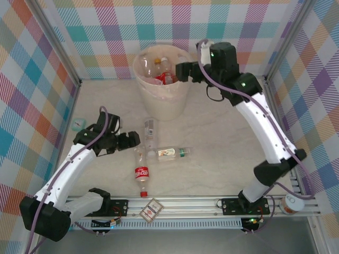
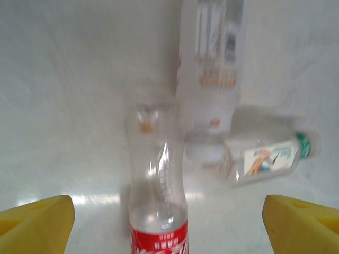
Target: Put the plastic bottles in the bin
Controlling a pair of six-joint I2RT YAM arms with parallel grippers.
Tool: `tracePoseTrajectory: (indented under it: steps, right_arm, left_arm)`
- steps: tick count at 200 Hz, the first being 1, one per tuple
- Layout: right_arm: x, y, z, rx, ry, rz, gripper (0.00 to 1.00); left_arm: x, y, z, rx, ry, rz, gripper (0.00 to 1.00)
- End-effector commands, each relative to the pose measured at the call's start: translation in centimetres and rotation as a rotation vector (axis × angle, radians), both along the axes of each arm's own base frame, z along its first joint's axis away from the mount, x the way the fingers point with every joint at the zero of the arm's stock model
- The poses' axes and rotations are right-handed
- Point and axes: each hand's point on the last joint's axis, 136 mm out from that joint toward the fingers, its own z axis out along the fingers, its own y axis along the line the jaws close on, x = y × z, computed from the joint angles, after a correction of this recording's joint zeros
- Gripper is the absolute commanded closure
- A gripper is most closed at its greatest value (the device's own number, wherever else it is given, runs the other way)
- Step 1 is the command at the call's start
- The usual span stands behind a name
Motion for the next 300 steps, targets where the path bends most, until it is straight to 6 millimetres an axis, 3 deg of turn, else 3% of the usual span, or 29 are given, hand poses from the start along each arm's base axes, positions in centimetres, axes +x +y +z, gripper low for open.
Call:
tracePoseTrajectory:
  steps: [1,55,112,140,188,209,237,268,300]
  right_arm:
    - [-0.9,-2.2,-2.2,0.013,0.047,-0.071,0.01]
    - [-2.9,-6.0,-6.6,0.034,0.147,-0.151,0.01]
    - [-2.3,-7.0,-9.7,0.011,0.21,-0.179,0.01]
    - [-2.2,-7.2,-10.3,0.003,0.223,-0.184,0.01]
    - [-2.4,-8.2,-10.0,0.009,0.211,-0.202,0.01]
    - [-2.8,-8.6,-9.8,0.004,0.209,-0.206,0.01]
    - [-3.4,-9.2,-10.2,0.005,0.221,-0.215,0.01]
    - [-3.6,-7.9,-10.8,0.069,0.245,-0.154,0.0]
    - [-3.0,-5.7,-10.7,0.153,0.26,-0.079,0.0]
  left_arm:
    - [-1.8,-2.5,-1.3,-0.147,0.079,-0.025,0.09]
    - [-4.0,-3.4,-7.4,-0.14,0.228,-0.033,0.17]
    - [-4.7,-4.2,-12.0,-0.161,0.307,-0.028,0.32]
    - [-4.2,-3.2,-12.2,-0.088,0.301,-0.022,0.42]
    - [-2.7,-1.3,-9.5,0.041,0.238,-0.021,0.49]
    - [-0.8,0.6,-6.2,0.155,0.157,-0.019,0.49]
    - [3.9,3.9,1.6,0.276,-0.042,0.017,0.49]
    - [10.7,6.3,14.0,0.298,-0.356,0.083,0.52]
    - [16.8,3.7,26.4,0.156,-0.713,0.07,0.56]
